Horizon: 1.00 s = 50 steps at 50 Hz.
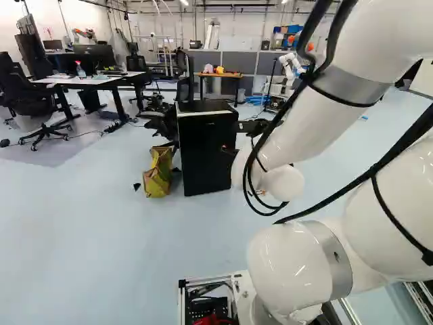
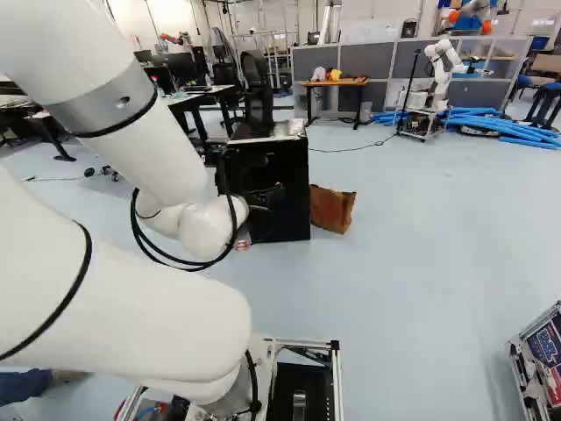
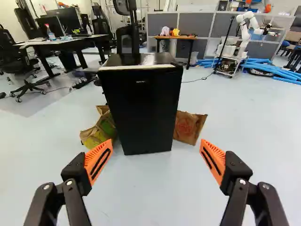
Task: Grab a drink from the fridge
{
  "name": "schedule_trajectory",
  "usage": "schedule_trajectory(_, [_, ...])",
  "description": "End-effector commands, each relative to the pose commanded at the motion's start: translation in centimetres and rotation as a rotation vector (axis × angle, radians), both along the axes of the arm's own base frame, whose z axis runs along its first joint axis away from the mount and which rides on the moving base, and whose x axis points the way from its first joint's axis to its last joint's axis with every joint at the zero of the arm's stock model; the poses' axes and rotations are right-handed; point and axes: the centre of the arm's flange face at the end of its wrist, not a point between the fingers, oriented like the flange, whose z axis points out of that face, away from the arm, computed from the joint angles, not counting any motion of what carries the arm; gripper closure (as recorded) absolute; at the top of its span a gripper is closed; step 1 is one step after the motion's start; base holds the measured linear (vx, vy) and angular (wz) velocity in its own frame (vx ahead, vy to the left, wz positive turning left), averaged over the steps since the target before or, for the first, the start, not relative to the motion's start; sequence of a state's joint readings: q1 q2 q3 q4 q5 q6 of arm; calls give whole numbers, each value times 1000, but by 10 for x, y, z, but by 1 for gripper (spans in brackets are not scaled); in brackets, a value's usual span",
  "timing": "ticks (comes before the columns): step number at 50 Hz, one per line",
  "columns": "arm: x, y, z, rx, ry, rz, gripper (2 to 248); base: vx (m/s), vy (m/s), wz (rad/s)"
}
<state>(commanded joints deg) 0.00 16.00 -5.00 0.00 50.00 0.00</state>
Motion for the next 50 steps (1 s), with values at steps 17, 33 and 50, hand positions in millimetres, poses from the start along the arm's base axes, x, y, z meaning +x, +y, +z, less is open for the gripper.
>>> schedule_trajectory(17, [0,0,0,0,0,0,3,83,34,-10])
schedule_trajectory(33, [0,0,0,0,0,0,3,89,36,-5])
schedule_trajectory(50, [0,0,0,0,0,0,3,89,61,113])
